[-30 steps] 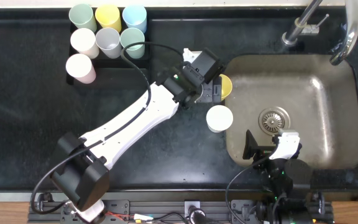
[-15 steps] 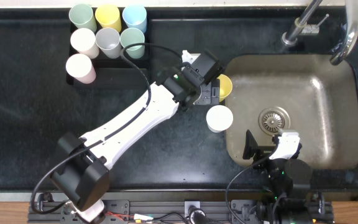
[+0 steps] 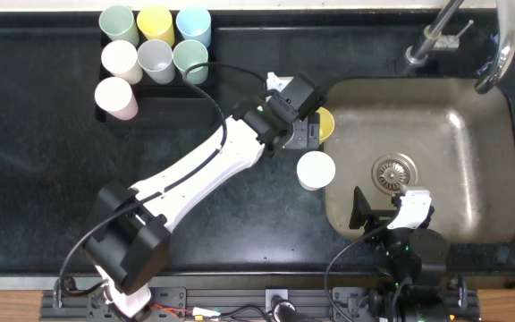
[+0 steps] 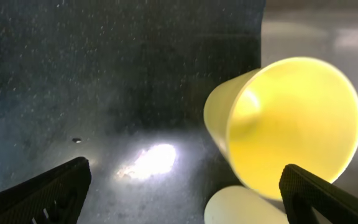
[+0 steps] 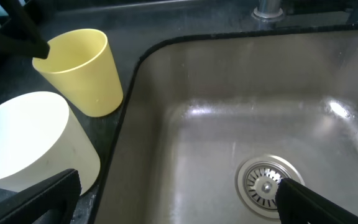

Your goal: Store Cups

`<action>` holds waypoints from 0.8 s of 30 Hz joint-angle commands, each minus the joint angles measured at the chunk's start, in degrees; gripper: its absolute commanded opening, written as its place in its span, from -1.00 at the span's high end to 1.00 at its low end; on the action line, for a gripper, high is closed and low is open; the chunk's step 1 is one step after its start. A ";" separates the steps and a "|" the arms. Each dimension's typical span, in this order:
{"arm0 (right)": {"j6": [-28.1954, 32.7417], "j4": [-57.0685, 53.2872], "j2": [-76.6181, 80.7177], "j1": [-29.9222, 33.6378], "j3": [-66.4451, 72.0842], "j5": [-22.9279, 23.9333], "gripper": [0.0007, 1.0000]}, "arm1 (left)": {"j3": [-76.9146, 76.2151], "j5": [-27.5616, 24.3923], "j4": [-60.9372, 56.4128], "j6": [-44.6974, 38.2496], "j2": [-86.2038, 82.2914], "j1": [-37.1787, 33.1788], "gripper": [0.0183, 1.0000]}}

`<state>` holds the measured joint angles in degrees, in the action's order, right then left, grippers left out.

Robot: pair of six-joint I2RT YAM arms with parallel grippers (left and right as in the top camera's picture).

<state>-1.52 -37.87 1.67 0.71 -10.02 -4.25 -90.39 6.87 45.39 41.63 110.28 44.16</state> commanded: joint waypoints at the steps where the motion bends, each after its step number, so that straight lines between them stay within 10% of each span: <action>1: -0.17 -0.90 -0.31 0.02 0.87 -0.20 -1.00 | -1.20 0.68 -0.52 0.44 1.73 -0.07 -1.00; 12: -0.17 -0.90 -0.31 0.02 0.85 -0.22 -1.00 | -1.20 0.76 -3.50 0.42 4.31 -0.15 -0.93; 19: -0.17 -0.90 -0.31 0.02 0.85 -0.20 -1.00 | -1.20 1.62 -4.66 0.39 4.39 -0.22 0.90; 24: -0.17 -0.90 -0.31 0.02 0.87 -0.22 -1.00 | -1.38 1.81 -5.25 0.39 4.28 -0.55 0.96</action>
<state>-1.50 -37.89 1.67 0.71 -10.02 -4.23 -90.61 7.44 40.23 42.00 114.15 44.16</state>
